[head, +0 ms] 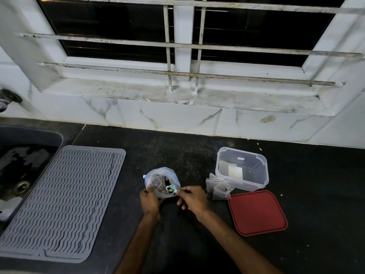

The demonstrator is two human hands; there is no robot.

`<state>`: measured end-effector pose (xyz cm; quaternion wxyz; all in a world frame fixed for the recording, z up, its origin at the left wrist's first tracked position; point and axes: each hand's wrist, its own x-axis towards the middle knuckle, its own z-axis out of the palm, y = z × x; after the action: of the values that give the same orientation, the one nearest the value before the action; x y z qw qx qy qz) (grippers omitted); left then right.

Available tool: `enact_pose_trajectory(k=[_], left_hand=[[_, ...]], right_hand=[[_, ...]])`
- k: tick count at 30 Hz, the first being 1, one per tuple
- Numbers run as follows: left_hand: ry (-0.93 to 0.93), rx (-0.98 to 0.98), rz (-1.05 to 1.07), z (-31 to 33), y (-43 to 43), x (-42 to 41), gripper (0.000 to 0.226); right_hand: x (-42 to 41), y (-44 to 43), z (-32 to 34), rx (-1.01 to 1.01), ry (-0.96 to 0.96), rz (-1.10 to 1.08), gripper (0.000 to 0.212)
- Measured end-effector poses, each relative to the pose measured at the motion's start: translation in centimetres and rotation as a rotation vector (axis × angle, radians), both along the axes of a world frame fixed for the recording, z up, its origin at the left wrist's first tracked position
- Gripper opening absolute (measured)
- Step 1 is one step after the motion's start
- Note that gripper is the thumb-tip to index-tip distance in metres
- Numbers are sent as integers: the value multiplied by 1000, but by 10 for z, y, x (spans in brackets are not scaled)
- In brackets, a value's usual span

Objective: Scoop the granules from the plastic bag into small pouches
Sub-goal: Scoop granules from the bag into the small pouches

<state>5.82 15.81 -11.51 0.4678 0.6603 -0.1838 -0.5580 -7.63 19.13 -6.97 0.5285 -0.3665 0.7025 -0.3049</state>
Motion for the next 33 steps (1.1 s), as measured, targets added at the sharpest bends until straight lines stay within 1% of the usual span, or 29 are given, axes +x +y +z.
enact_pose_trajectory(k=[2,5,6,8,11,16,18,20,21,22,23,24,25,26,28,29,31,33], left_hand=[[-16,-35,-51,3,0,2,41],[-110,-65,-125,8,0,3,64],[-140,-63,-132,12,1,3,66],[-211,-95,-117,21,5,1,67],[-306,-192,-151,16,9,-1,72],[-298,-230,-140,22,20,-12,60],[-325,-266,-101,29,27,-17,64],[-507,-353,-55,34,32,-19,69],[-636,-424,-55,34,34,-22,71],[-741,-519,-75,36,35,-24,68],[-803,-614,-144,36,36,-28,58],[-797,-694,-257,37,38,-36,44],[-773,-745,-409,37,38,-46,32],[-766,-765,-580,39,39,-57,26],[-856,-749,-867,38,39,-80,27],[-902,-739,-951,37,38,-91,30],[-952,-710,-1029,34,35,-106,32],[-958,-684,-1065,32,32,-114,31]], right_hand=[[-7,1,8,23,-77,-19,15],[-19,4,21,24,-167,-58,15],[-24,6,27,18,-187,-75,16],[-36,12,39,-7,-208,-100,16],[-58,25,51,-38,-213,-140,16],[-95,44,56,-93,-186,-200,16],[-106,51,56,-111,-182,-236,15],[-116,55,55,-118,-181,-261,14],[-121,58,53,-121,-177,-268,13],[-123,58,51,-122,-172,-268,13],[-126,58,48,-122,-167,-270,13],[-129,59,46,-122,-161,-275,14],[-131,60,43,-123,-158,-278,14],[-133,60,42,-126,-152,-281,14],[-136,62,40,-147,-117,-279,15],[-138,62,39,-166,-93,-275,16],[-140,63,35,-212,-37,-258,17],[-144,62,29,-253,42,-230,20]])
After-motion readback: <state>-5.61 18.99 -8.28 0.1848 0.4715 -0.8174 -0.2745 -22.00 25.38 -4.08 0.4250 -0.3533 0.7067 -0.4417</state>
